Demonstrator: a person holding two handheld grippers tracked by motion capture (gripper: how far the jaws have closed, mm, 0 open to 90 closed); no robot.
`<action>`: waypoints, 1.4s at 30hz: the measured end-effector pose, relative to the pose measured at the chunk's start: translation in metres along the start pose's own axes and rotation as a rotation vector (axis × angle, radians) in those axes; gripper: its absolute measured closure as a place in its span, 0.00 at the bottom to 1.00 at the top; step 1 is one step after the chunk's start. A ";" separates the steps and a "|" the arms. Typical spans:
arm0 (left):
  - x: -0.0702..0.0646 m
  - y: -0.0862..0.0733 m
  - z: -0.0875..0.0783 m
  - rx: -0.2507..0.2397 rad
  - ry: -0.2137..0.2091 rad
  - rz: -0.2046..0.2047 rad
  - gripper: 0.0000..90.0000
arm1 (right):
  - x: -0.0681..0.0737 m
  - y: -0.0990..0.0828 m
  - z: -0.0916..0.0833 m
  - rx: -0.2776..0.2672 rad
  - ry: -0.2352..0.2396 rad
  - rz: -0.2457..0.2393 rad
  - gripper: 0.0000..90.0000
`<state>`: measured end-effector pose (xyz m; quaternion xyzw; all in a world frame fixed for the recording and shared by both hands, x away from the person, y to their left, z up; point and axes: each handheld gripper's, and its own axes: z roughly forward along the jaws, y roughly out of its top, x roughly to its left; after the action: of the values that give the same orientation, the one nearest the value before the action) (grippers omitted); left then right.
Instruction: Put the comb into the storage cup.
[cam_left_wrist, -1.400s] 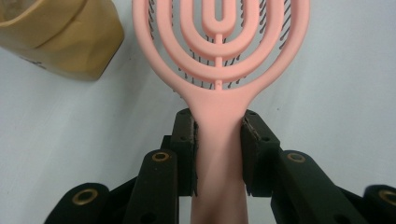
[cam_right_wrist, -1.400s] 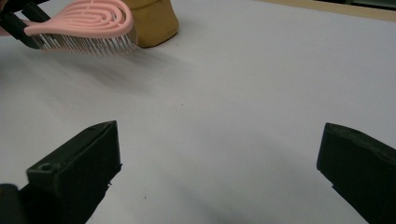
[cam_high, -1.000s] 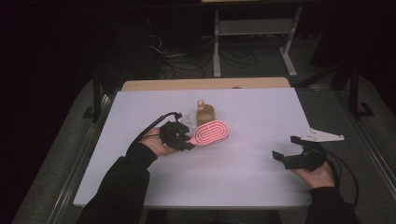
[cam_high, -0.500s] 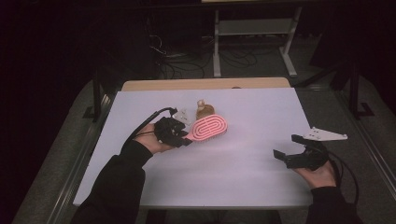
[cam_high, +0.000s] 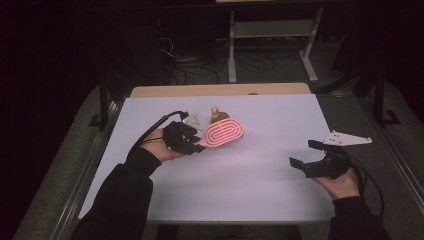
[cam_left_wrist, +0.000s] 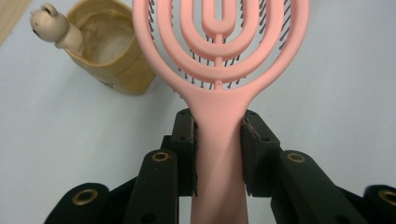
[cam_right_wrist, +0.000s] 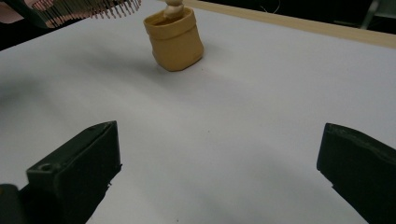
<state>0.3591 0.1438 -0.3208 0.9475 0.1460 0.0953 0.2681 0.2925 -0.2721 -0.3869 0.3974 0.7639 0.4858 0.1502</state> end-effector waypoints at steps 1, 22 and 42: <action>0.000 0.001 -0.002 -0.004 0.004 0.003 0.77 | 0.001 0.002 -0.001 0.000 0.002 -0.002 0.00; -0.001 0.015 -0.031 -0.055 0.053 0.021 0.77 | 0.008 0.052 0.002 0.039 0.047 -0.048 0.00; -0.002 0.024 -0.038 -0.111 0.080 0.033 0.77 | 0.019 0.107 0.020 0.083 0.138 -0.061 0.00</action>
<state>0.3526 0.1421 -0.2769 0.9289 0.1354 0.1455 0.3124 0.3423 -0.2222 -0.3014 0.3457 0.8036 0.4751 0.0953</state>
